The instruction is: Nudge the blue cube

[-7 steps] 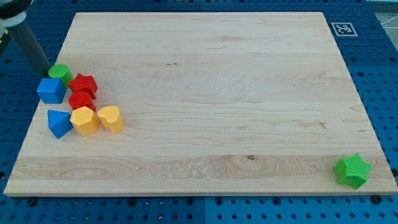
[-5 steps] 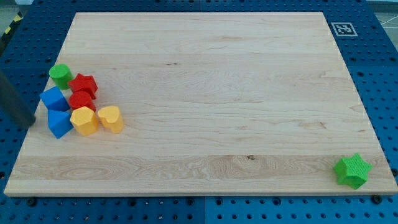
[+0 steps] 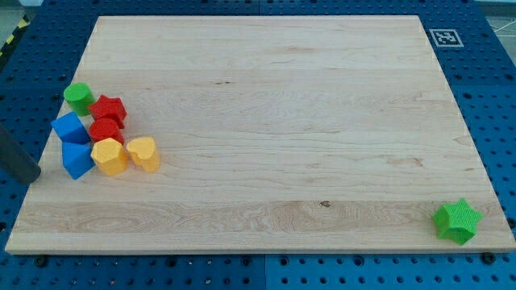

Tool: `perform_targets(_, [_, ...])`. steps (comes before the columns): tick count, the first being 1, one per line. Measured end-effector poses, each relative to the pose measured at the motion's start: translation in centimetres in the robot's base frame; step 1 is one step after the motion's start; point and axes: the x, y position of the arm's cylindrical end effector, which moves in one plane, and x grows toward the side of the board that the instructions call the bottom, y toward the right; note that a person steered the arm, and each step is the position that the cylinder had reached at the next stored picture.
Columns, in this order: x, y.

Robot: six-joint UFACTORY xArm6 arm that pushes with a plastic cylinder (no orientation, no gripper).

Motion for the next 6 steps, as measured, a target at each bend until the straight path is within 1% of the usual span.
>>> perform_targets(1, [0.0, 0.0])
perform_targets(2, [-5.6, 0.6])
perform_targets(4, [-6.5, 0.6])
perform_targets(5, [-14.0, 0.5])
perform_targets(6, [-15.2, 0.5])
